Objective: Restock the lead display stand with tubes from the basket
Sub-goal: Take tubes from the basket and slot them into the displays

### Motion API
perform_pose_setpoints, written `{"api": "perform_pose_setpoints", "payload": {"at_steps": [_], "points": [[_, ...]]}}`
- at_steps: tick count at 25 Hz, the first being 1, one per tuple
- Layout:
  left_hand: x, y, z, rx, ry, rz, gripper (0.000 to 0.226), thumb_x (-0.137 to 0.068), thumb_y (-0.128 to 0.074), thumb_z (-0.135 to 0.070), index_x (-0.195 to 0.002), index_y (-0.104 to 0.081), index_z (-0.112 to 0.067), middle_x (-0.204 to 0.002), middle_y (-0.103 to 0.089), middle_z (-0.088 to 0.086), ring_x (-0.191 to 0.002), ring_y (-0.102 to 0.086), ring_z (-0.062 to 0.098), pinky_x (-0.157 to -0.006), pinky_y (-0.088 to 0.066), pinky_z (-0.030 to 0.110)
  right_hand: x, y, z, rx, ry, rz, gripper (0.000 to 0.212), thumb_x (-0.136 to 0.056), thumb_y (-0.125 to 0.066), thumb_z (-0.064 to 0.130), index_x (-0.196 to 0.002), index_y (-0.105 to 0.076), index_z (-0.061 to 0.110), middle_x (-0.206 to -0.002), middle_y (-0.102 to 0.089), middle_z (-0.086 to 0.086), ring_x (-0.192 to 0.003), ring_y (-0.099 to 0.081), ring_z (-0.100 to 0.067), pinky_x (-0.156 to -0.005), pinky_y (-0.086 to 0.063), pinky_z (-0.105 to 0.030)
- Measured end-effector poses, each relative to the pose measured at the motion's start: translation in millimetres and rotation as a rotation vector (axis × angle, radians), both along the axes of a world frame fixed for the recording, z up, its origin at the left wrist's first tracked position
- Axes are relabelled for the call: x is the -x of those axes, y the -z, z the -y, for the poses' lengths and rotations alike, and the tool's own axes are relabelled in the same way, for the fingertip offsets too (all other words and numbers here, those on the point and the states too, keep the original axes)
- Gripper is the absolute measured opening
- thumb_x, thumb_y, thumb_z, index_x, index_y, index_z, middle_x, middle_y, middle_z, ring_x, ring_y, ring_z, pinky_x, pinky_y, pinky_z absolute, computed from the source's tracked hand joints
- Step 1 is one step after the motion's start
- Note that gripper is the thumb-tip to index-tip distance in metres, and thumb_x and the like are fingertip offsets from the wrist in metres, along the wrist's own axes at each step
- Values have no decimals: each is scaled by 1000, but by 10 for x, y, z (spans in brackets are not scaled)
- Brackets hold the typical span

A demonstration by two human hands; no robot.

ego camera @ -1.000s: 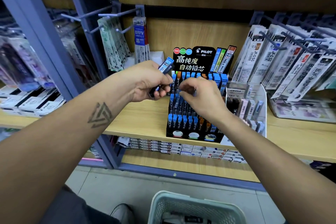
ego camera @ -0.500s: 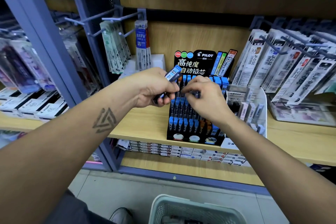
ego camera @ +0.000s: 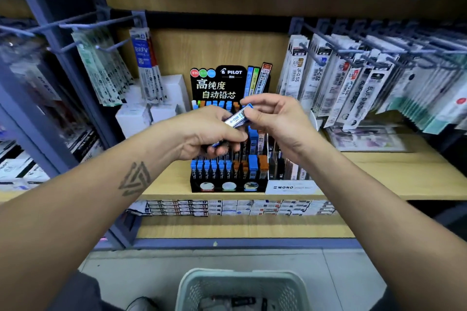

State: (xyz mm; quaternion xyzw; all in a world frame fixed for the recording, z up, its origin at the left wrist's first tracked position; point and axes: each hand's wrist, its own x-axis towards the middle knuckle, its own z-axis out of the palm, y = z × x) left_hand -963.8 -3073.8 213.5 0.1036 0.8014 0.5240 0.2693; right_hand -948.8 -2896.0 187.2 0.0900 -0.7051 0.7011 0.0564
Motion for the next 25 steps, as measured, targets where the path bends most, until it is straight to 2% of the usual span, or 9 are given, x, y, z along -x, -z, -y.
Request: {"api": "perform_pose_setpoints", "payload": {"at_steps": [2, 4, 6, 9, 11, 13, 17, 21, 25], "points": [[11, 14, -84, -28, -4, 7, 10, -97, -65, -19, -97, -60, -10, -68, -63, 8, -39, -41, 9, -33, -25, 14, -21, -6, -98, -37, 27, -23, 18, -91, -68, -1, -109, -70, 2, -94, -73, -22, -79, -71, -19, -70, -56, -27], [30, 37, -149, -36, 4, 5, 22, -98, -64, -30, -95, -59, -9, -66, -62, 7, -39, -40, 9, -34, -24, 14, -44, -1, -150, -47, 29, -35, 16, -91, -68, 0, -107, -69, 3, -100, -68, -32, -82, -69, -24, -76, -59, -38], [46, 45, -199, -48, 23, 8, 25, -98, -62, -34, -93, -58, -9, -65, -60, 7, -38, -40, 9, -34, -23, 14, -61, 5, -196, -20, 53, -17, 14, -90, -69, 1, -104, -70, 4, -98, -69, -31, -82, -69, -25, -80, -58, -43], [79, 11, -211, -82, 33, 10, 22, -99, -61, -29, -91, -59, -9, -64, -60, 8, -37, -40, 9, -33, -23, 14, -52, -15, -289, 129, 132, 26, 16, -89, -69, 0, -104, -70, 6, -90, -74, -18, -79, -70, -21, -72, -57, -32], [131, -31, -158, -90, -21, 9, 21, -99, -61, -27, -89, -61, -8, -63, -61, 9, -37, -40, 10, -32, -23, 14, -21, -37, -377, 270, 218, 39, 23, -89, -68, -4, -111, -66, 0, -85, -74, -16, -76, -70, -22, -71, -58, -30], [195, -66, -79, -123, -122, 2, 21, -101, -58, -25, -90, -61, -7, -62, -60, 9, -37, -40, 10, -32, -24, 15, 14, -57, -450, 312, 324, 12, 22, -88, -68, -7, -109, -63, -3, -81, -73, -16, -72, -70, -23, -71, -59, -30], [249, -99, -42, -206, -257, -13, 23, -104, -52, -23, -90, -62, -7, -63, -55, 8, -39, -39, 12, -33, -23, 16, 67, -75, -518, 51, 431, -82, 18, -87, -71, -3, -100, -69, 9, -85, -75, -12, -76, -72, -23, -75, -60, -30], [260, -128, -38, -209, -261, -12, 20, -102, -50, -19, -92, -63, -8, -63, -55, 6, -42, -40, 13, -35, -24, 17, 131, -108, -475, -148, 422, -146, 19, -88, -71, 1, -101, -73, 15, -89, -74, -7, -77, -72, -17, -75, -60, -29], [255, -126, -41, -195, -240, -16, 19, -101, -50, -19, -92, -63, -8, -63, -54, 5, -43, -40, 14, -36, -24, 17, 213, -41, -493, -527, 461, -260, 17, -88, -75, 12, -102, -76, 21, -89, -72, 9, -79, -68, -6, -78, -58, -27]]}}
